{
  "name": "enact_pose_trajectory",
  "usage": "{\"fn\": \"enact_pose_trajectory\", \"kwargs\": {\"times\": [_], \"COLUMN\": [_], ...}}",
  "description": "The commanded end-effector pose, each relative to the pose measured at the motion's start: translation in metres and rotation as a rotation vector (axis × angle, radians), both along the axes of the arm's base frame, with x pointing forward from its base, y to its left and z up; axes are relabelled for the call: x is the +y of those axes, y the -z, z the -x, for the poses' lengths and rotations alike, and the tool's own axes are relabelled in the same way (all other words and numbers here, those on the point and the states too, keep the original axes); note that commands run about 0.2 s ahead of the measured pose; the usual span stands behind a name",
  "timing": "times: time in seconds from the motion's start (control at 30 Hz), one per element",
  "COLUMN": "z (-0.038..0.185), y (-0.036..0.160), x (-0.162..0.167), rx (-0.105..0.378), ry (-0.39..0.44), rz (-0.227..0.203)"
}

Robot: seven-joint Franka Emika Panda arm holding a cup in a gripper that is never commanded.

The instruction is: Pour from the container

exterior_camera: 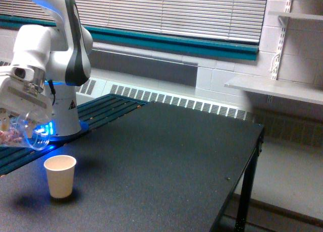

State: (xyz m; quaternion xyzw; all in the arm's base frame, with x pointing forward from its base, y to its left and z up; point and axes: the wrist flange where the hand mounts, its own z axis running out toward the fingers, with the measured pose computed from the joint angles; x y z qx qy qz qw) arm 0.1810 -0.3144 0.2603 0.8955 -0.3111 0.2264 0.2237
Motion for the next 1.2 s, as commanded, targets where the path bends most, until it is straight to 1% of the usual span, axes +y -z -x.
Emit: {"fn": "enact_pose_trajectory", "kwargs": {"times": [0.03,0.37,0.53,0.63,0.7,0.83,0.9,1.0,1.2], "z": [-0.005,-0.023,-0.03,-0.035,-0.037,-0.036,-0.031,-0.022,0.0], "y": [0.002,-0.005,-0.01,-0.018,-0.025,-0.036,-0.042,-0.045,-0.046], "x": [0.018,0.036,0.045,0.05,0.054,0.055,0.054,0.05,0.043], "rx": [0.076,0.122,0.161,0.191,0.224,0.284,0.289,0.294,0.277], "ry": [-0.116,-0.215,-0.311,-0.409,-0.498,-0.621,-0.632,-0.614,-0.523], "rz": [0.034,0.065,0.085,0.117,0.154,0.223,0.242,0.244,0.21]}}
